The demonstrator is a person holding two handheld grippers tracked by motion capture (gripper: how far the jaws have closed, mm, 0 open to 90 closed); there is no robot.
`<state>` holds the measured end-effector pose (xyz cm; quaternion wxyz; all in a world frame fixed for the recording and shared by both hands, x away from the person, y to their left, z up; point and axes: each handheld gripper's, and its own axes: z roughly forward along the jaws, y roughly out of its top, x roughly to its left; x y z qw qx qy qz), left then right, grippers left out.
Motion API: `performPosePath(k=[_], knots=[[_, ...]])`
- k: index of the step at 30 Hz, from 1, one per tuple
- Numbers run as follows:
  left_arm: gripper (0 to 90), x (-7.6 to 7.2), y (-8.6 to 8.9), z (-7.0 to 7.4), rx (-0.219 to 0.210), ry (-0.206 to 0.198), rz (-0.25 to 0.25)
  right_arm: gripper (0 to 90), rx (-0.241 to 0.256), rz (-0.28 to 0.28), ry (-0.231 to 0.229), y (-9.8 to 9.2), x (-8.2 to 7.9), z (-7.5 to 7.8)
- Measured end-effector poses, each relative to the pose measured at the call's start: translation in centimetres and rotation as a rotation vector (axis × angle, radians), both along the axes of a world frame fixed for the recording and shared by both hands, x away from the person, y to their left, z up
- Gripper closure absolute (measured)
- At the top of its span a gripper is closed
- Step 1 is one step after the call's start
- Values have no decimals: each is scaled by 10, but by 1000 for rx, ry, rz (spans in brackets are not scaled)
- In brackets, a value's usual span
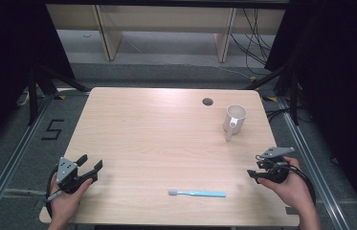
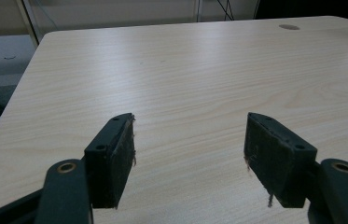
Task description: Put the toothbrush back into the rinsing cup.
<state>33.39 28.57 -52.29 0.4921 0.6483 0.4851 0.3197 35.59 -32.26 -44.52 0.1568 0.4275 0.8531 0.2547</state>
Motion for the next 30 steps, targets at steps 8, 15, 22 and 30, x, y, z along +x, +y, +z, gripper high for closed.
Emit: performPosePath(k=[8,15,22,30], knots=[[330,0,0,0,3,0,-6,503,-141,137,196,14,4,2],[330,0,0,0,-9,0,-4,509,-288,306,292,26,9,5],[330,0,0,0,-9,1,-4,508,-374,450,346,51,10,5],[329,0,0,0,-12,1,-4,503,-438,484,379,66,11,4]])
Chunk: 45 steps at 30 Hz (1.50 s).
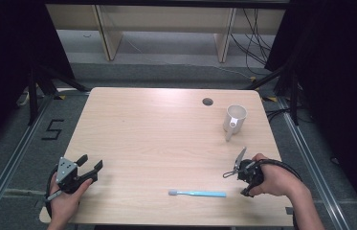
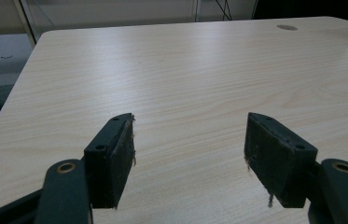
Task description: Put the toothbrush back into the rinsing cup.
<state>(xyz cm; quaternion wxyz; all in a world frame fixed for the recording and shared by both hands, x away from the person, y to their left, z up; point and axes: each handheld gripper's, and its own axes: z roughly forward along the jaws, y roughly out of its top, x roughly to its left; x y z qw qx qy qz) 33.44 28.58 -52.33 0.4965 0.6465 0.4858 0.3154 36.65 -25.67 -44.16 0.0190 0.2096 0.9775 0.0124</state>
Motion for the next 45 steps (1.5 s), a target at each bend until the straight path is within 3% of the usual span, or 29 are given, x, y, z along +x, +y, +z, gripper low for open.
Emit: performPosePath(k=[1,2,12,13,14,18,19,21,22,26,27,28,31,34,37,40,41,42,45], knots=[[329,0,0,0,1,0,0,503,-8,-30,5,2,-2,1],[329,0,0,0,1,0,-1,503,-3,10,2,2,1,1],[329,0,0,0,2,1,-2,510,-32,73,22,22,3,5],[329,0,0,0,2,1,-2,511,-34,54,27,25,2,5],[329,0,0,0,1,0,-1,513,-22,109,20,27,5,3],[329,0,0,0,-2,-1,-2,516,-39,107,36,38,4,4],[329,0,0,0,-3,-2,-2,517,-41,155,33,39,7,3],[328,0,0,0,-3,-1,-2,520,-49,116,46,44,5,4],[329,0,0,0,-3,0,-2,521,-37,146,43,44,7,3],[329,0,0,0,1,1,-3,526,-52,148,55,53,6,5],[329,0,0,0,1,1,-3,528,-48,184,49,54,8,3],[329,0,0,0,1,1,-3,532,-49,153,60,57,6,4],[329,0,0,0,1,2,-3,541,-54,199,65,63,7,3],[328,0,0,0,-2,0,-3,543,-66,189,72,70,6,4],[329,0,0,0,-3,-1,-4,545,-63,225,77,75,7,2],[328,0,0,0,-2,-1,-4,549,-67,217,86,82,6,2],[329,0,0,0,-2,-1,-4,553,-57,249,74,82,8,1],[329,0,0,0,-2,-1,-4,555,-63,236,94,85,7,2],[329,0,0,0,0,1,-4,560,-68,252,89,89,8,2]])
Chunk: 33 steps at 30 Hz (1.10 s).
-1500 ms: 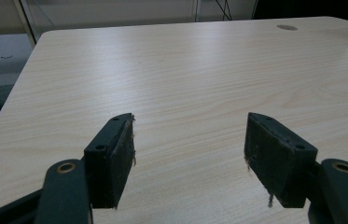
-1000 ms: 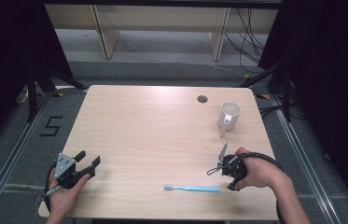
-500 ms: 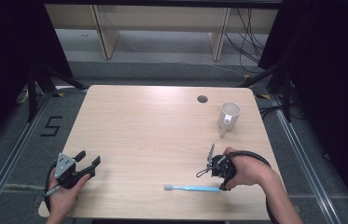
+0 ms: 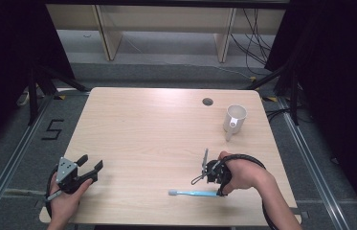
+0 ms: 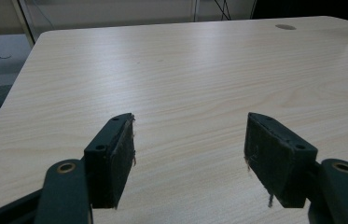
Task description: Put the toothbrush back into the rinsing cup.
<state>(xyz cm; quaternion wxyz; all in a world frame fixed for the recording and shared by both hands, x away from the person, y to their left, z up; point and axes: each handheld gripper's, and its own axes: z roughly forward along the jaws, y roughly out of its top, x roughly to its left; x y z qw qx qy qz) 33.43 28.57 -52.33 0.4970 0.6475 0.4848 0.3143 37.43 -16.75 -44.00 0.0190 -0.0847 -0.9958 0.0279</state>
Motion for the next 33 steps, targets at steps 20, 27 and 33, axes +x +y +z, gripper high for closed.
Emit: performPosePath(k=[20,27,33], knots=[[329,-1,0,0,1,1,-1,629,-12,68,1,29,-2,-13],[330,0,0,0,-1,2,-1,649,-17,87,8,35,-2,-18],[330,0,0,0,-2,2,-2,663,-3,109,25,37,-1,-23]])
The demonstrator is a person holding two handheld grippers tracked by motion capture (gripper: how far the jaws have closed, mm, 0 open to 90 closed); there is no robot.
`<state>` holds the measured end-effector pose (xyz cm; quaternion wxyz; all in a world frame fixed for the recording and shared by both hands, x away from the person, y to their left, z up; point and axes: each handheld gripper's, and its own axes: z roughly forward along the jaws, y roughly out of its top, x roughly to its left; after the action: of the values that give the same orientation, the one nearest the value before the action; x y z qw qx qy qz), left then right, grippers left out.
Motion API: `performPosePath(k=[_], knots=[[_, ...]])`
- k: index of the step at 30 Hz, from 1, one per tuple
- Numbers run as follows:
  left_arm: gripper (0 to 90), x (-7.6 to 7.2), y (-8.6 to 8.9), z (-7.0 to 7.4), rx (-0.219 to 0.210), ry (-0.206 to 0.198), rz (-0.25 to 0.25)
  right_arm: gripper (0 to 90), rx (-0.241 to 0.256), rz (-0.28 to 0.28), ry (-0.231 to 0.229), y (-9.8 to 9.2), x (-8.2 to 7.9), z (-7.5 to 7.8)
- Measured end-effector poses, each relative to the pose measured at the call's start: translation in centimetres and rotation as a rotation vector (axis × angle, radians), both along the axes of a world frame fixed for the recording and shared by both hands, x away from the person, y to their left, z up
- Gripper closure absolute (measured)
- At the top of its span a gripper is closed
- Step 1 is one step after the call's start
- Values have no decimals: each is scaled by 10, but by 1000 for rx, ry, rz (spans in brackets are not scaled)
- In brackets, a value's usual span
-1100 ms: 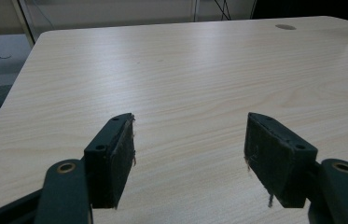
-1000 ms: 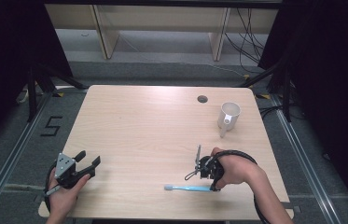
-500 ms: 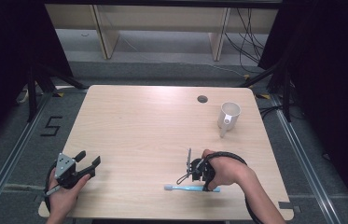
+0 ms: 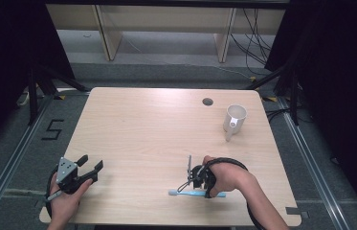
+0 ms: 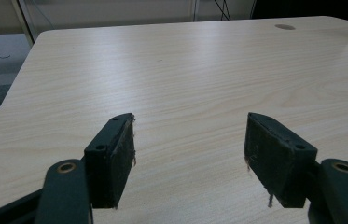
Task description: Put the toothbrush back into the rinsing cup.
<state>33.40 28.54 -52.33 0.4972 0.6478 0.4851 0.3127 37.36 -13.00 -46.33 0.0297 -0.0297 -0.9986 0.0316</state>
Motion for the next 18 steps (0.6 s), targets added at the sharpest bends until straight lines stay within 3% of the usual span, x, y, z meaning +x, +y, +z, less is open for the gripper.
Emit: performPosePath(k=[4,5,7,9,18], knots=[[330,0,0,0,0,0,0,675,-19,12,7,2,1,1],[330,0,0,0,-1,-1,-1,679,20,23,14,1,2,-3],[330,0,0,0,-1,0,-1,682,-25,12,9,3,1,-1],[330,0,0,0,-1,0,-1,685,-33,1,19,4,0,-1],[330,0,0,0,-2,0,0,695,-24,24,20,6,3,-5]])
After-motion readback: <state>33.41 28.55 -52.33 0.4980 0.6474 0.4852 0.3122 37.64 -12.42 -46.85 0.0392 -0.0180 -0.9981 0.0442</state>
